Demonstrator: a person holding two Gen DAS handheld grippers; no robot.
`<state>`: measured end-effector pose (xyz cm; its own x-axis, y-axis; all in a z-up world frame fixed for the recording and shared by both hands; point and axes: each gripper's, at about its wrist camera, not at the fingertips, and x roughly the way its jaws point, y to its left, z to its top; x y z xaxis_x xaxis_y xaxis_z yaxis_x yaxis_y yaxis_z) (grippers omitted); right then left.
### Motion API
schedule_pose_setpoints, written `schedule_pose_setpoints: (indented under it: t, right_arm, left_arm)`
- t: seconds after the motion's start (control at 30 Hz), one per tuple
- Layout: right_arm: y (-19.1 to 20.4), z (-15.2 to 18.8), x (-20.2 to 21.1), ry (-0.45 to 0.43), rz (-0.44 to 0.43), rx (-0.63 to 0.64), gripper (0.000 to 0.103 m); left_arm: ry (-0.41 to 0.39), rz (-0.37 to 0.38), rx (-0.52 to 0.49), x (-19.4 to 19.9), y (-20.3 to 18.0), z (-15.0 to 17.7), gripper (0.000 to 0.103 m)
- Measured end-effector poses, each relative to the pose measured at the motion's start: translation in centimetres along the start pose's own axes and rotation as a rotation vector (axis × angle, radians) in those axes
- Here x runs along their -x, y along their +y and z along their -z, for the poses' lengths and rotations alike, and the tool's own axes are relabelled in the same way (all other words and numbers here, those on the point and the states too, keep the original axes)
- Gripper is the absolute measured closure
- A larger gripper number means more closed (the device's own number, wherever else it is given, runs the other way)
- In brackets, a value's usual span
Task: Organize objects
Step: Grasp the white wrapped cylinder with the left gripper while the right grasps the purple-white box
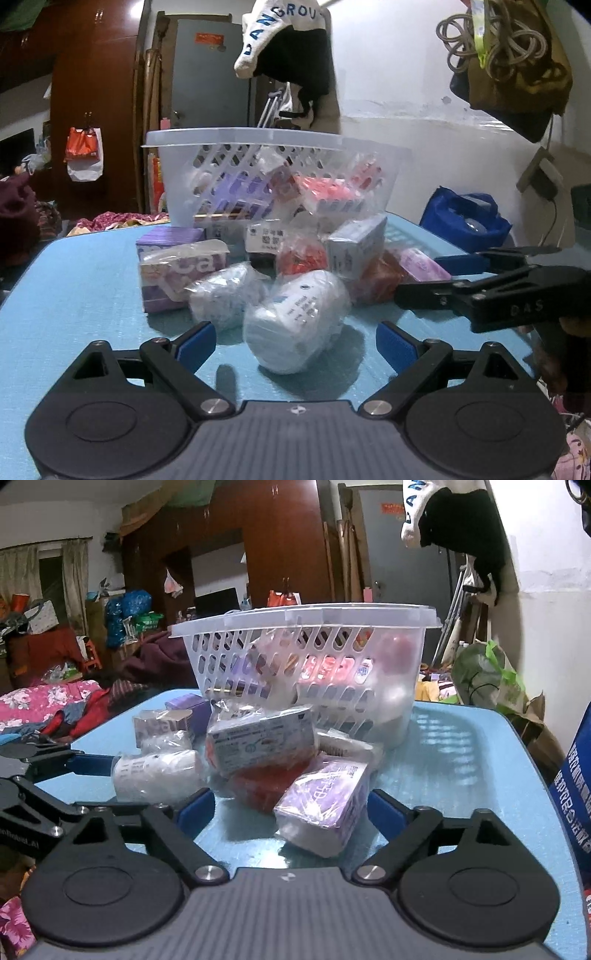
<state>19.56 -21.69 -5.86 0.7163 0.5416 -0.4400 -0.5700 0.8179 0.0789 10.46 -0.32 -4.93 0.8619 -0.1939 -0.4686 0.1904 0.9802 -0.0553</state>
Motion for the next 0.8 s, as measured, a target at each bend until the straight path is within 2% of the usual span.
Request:
schedule_pose_setpoints:
  t: [0.1,0.13,0.17,0.23,0.47,0.67,0.8]
  right_arm:
    - [0.2,0.1,-0.2,0.014,0.005,0.016,0.027]
    - [0.3,0.2,-0.2,0.013,0.007,0.022,0.03]
    - [0.3,0.2,-0.2,0.012,0.011,0.026,0.037]
    - [0.3,0.4,0.0,-0.002,0.008,0.022,0.049]
    - [-0.2,0.8,0.9,-0.072,-0.023,0.0,0.05]
    - [-0.2,0.9,1.5,-0.128,0.001,-0.013,0.051]
    - [-0.4,1.0,1.7,-0.157,-0.001,-0.029,0.051]
  left_arm:
    - [0.013,-0.011,-0.008,-0.3,-0.2,0.1,0.01]
    - [0.016,-0.012,-0.006,-0.5,-0.2,0.2,0.016]
    - [0.021,-0.009,0.0,-0.6,-0.1,0.2,0.03]
    - [0.013,-0.016,0.001,-0.6,0.0,0.4,0.045]
    - [-0.033,-0.005,0.058,0.4,1.2,1.2,0.045]
    - [-0.092,0.066,0.1,1.7,2.4,1.8,0.045]
    - [-0.153,0.038,0.062,2.5,2.0,2.2,0.045]
